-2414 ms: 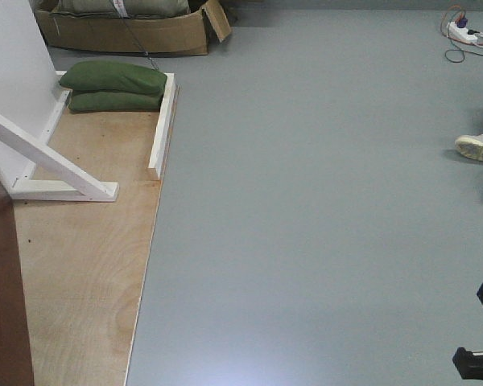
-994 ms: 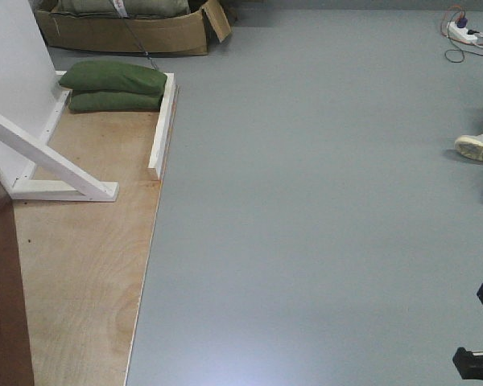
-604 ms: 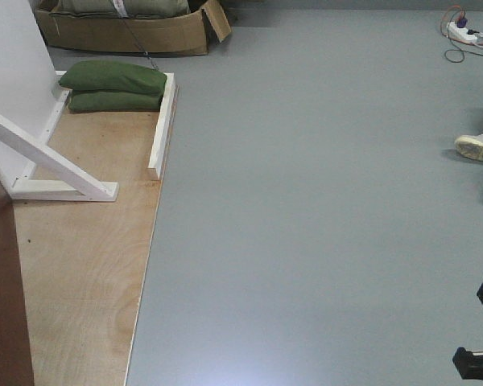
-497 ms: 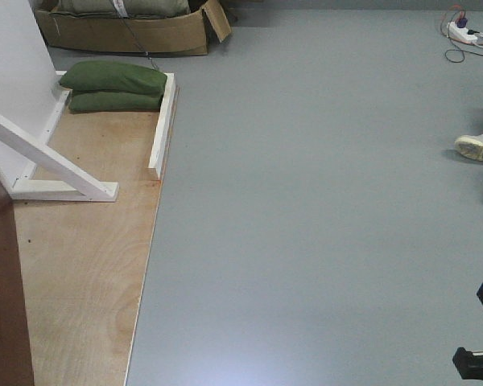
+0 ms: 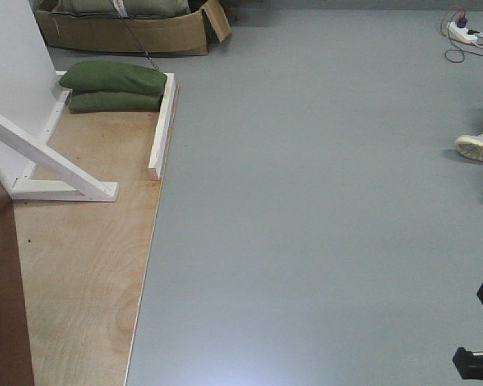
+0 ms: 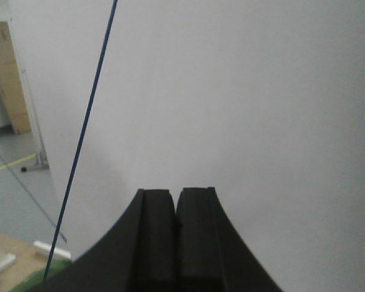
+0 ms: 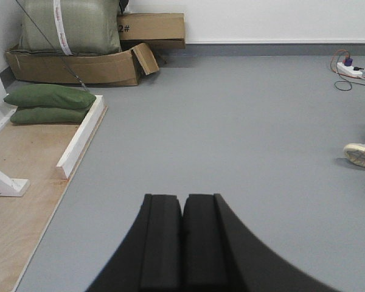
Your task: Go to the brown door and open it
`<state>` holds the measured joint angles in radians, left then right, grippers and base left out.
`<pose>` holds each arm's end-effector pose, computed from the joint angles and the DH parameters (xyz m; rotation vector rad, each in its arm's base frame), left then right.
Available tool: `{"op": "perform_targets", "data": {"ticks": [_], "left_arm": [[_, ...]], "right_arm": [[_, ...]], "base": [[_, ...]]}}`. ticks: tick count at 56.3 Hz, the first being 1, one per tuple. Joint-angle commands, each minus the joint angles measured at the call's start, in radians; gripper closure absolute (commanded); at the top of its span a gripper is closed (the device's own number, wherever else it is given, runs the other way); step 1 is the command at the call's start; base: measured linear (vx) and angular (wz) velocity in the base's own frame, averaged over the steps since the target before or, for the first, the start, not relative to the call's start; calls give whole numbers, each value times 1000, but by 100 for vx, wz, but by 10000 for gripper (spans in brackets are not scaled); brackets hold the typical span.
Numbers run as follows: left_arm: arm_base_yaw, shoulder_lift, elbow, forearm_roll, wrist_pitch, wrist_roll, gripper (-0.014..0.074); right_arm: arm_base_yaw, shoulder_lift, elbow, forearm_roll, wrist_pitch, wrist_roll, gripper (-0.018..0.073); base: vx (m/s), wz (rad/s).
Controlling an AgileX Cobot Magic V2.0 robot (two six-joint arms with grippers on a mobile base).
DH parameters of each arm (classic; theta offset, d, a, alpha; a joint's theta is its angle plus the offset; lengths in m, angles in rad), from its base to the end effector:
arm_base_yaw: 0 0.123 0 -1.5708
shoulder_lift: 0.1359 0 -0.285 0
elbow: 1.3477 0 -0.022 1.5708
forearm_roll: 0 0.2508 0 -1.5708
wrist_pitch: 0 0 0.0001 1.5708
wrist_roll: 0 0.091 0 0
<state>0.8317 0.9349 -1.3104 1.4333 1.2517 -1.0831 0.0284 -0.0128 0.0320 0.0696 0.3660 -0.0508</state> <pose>0.0100 0.1380 0.5068 -1.5342 0.9320 1.5774 0.0528 0.0038 0.1702 -0.0305 1.8680 0.0527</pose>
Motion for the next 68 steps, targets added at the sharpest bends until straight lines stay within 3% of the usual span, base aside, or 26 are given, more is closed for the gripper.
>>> {"op": "perform_targets", "data": {"ticks": [1, 9, 14, 31, 41, 54, 61, 68], "left_arm": [[64, -3, -18, -25, -1, -11, 584], [127, 39, -18, -130, -53, -14, 584], [130, 82, -18, -164, -112, -14, 584], [130, 216, -18, -180, -326, -143, 584], [127, 228, -18, -209, -555, -178, 584], [126, 226, -18, -386, -869, -178, 584], [121, 225, -18, -456, -929, -178, 584], [79, 224, -18, -459, -931, -178, 584]], "right_arm": [[-1, -6, 4, -3, -75, -6, 559], [-1, -6, 4, -3, -75, -6, 559], [-1, -6, 4, -3, -75, -6, 559], [-1, -6, 4, -3, -75, -6, 559], [-1, -6, 4, -3, -75, -6, 559], [-1, -6, 4, -3, -75, -6, 559], [-1, -6, 4, -3, -75, -6, 559], [-1, -6, 4, -3, -75, -6, 559]], "base": [[0, 0], [0, 0], [0, 0], [0, 0], [0, 0], [0, 0], [0, 0], [0, 0]]}}
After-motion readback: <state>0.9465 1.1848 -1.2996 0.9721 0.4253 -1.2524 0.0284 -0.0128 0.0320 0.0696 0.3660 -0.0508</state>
